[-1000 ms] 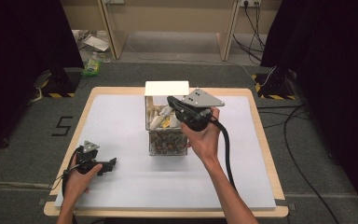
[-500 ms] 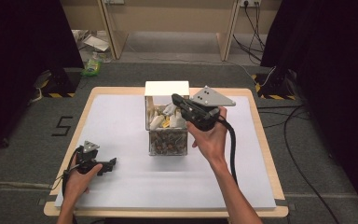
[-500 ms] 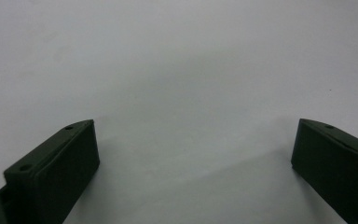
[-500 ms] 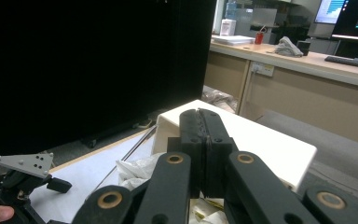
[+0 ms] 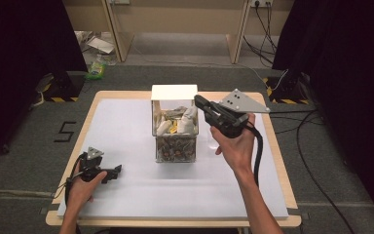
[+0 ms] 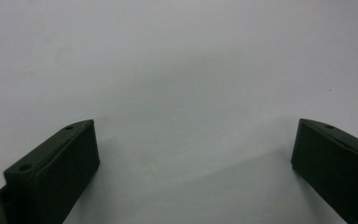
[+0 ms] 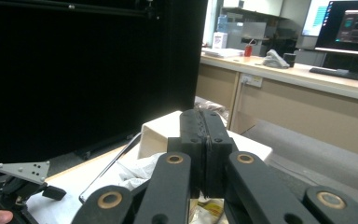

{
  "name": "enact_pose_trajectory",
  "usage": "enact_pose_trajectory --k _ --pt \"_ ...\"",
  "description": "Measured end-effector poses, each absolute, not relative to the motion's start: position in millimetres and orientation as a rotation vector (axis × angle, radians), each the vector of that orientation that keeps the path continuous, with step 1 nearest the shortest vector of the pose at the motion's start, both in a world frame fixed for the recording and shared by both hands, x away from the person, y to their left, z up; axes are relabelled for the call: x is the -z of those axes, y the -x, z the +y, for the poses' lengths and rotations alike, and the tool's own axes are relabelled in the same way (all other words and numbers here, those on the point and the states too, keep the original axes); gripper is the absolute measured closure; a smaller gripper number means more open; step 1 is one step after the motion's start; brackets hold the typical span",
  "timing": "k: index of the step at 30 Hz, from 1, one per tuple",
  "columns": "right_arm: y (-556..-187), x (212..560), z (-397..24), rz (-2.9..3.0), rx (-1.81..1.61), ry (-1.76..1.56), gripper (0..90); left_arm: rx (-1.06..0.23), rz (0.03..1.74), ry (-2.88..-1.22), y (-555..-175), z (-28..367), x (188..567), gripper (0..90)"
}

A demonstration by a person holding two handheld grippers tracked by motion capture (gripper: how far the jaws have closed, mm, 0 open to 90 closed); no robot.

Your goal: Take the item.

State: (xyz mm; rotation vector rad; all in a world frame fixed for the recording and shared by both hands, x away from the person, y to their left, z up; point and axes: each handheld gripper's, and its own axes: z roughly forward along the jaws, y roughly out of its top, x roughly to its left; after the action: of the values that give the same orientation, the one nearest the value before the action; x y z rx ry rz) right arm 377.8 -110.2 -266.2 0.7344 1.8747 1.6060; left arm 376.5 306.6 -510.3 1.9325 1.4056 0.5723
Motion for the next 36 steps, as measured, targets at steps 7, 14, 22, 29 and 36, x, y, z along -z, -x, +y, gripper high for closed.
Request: enact_pose_trajectory --k 7,14,22,29,36 --pt "-376.0 262.1 -133.5 1.83 -1.582 -0.755 89.7 -0.572 1.406 -1.933 -376.5 306.6 510.3 0.0" --pt "-379.3 266.9 -151.4 1.804 -1.552 -0.792 89.7 -0.573 1.406 -1.932 -376.4 306.5 510.3 0.0" --pt "-389.9 284.3 -166.1 1.784 -1.536 -0.822 89.7 -0.572 1.407 -1.933 -376.6 306.7 510.3 0.0" --pt "-394.8 297.9 -173.9 1.766 -1.534 -0.842 89.7 -0.572 1.407 -1.933 -376.6 306.6 510.3 0.0" --pt "-398.7 305.2 -178.1 1.76 -1.517 -0.836 89.7 -0.572 1.407 -1.934 -376.6 306.6 510.2 0.0"
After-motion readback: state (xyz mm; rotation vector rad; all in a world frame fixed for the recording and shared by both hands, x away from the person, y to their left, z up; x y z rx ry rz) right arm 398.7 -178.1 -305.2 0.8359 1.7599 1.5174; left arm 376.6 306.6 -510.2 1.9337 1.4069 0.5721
